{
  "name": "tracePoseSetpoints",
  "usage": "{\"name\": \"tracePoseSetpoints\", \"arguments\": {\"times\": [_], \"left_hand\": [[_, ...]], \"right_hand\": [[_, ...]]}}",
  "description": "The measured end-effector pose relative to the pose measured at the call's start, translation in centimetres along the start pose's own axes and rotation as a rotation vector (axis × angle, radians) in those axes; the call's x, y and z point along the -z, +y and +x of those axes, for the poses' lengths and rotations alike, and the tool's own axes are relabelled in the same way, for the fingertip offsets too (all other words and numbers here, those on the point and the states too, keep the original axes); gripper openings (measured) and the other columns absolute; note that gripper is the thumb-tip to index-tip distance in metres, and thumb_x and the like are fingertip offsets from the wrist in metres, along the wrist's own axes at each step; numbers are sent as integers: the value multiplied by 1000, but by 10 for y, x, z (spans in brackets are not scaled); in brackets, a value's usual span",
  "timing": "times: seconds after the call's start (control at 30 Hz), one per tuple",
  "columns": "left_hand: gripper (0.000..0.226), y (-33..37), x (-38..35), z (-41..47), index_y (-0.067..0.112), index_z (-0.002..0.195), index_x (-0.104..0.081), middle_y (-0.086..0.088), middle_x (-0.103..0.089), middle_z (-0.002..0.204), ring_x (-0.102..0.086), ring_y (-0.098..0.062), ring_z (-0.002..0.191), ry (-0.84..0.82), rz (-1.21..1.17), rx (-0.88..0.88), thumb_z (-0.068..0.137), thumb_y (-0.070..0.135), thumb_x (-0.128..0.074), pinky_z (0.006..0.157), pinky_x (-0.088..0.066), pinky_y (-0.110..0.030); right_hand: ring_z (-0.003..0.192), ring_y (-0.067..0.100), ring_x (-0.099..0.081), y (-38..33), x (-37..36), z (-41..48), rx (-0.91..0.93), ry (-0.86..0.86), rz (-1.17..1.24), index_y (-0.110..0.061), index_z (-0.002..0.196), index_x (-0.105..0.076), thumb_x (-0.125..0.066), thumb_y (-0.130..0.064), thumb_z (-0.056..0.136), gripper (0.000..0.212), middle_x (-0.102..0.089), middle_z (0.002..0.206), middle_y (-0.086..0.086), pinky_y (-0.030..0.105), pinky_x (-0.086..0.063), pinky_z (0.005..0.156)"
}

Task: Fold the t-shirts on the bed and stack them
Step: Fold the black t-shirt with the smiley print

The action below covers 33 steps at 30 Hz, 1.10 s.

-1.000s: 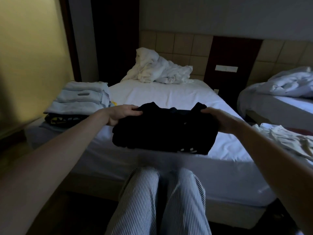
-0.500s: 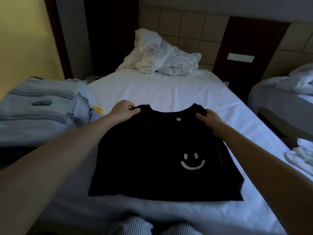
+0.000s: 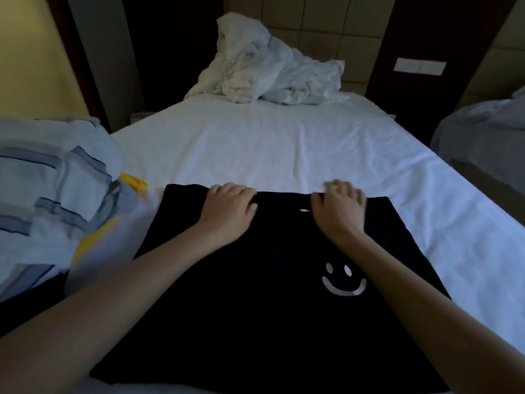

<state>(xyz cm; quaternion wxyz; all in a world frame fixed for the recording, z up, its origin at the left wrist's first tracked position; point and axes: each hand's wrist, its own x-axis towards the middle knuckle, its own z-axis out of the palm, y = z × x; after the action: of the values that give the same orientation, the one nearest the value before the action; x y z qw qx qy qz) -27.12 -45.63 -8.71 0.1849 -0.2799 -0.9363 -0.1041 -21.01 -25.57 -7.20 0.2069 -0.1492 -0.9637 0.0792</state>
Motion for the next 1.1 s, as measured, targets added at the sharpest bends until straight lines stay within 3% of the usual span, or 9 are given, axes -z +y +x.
{"name": "tracePoseSetpoints", "arguments": {"times": [0.07, 0.13, 0.33, 0.5, 0.6, 0.67, 0.8, 1.0, 1.1], "left_hand": [[48, 12, -8, -10, 37, 147, -24, 4, -20, 157, -13, -20, 145, -283, -27, 10, 99, 46, -29, 114, -9, -43], [48, 11, -19, -19, 48, 146, -12, 10, -1, 160, 5, -17, 147, -451, -58, 69, 99, 53, -18, 114, 8, -50], [51, 7, -29, -19, 49, 146, -14, 11, -1, 159, 6, -17, 147, -424, -54, 119, 96, 59, -10, 114, 10, -50], [59, 10, -20, -22, 48, 146, -12, 6, 2, 160, 10, -21, 146, -390, -34, 92, 91, 67, -6, 112, 12, -56], [84, 14, -8, -31, 44, 147, -16, 4, -5, 160, 2, -19, 146, -254, -17, -199, 74, 81, 4, 112, 7, -57], [78, 16, -5, -32, 41, 148, -18, 6, -7, 160, -1, -15, 146, -324, -16, -301, 80, 78, -7, 114, 5, -50], [65, 21, -9, -20, 37, 149, -17, 3, 5, 160, 7, -18, 146, -476, -62, -125, 92, 64, -31, 116, 6, -47], [120, 25, -6, 30, 29, 150, 9, -6, 21, 157, 19, -24, 145, -534, 9, -85, 65, 77, -61, 116, 11, -47], [125, 26, -11, 45, 22, 150, 14, -9, 11, 159, 12, -25, 146, -674, 115, -102, 65, 79, -57, 117, 5, -47]], "right_hand": [[135, 26, -29, -12, -9, -19, 163, -175, -26, -21, 124, -55, -29, -47, 97, 45, -46, 139, 1, 38, -16, 109], [144, 23, -7, -6, -22, -37, 92, -363, -23, -35, 141, -36, -23, -56, 96, 52, -23, 154, -9, 40, 2, 115], [145, 20, 1, 10, -32, -33, -73, -382, 30, -32, 148, -20, -21, -53, 97, 55, -9, 158, -8, 41, 7, 116], [140, 22, -27, 2, -21, -53, -17, -39, 130, -16, 136, -47, -29, -36, 99, 46, -43, 145, 1, 36, -13, 115], [125, 24, -48, -18, -3, -98, 11, 94, 196, -14, 117, -64, -32, -33, 92, 45, -63, 123, 2, 38, -29, 107], [119, 28, -54, -32, -2, -135, 84, 87, 136, -15, 113, -67, -33, -39, 90, 47, -66, 118, 3, 43, -36, 103], [131, 32, -42, -45, 1, -173, 26, -60, 36, -14, 126, -58, -37, -40, 89, 50, -55, 134, 6, 44, -26, 109], [116, 36, -55, -69, 0, -216, -93, 95, 0, -13, 109, -66, -38, -37, 85, 44, -65, 119, 9, 40, -25, 99], [116, 36, -55, -68, -3, -216, -102, 128, -14, -13, 107, -66, -39, -36, 85, 43, -65, 118, 8, 41, -25, 99]]}}
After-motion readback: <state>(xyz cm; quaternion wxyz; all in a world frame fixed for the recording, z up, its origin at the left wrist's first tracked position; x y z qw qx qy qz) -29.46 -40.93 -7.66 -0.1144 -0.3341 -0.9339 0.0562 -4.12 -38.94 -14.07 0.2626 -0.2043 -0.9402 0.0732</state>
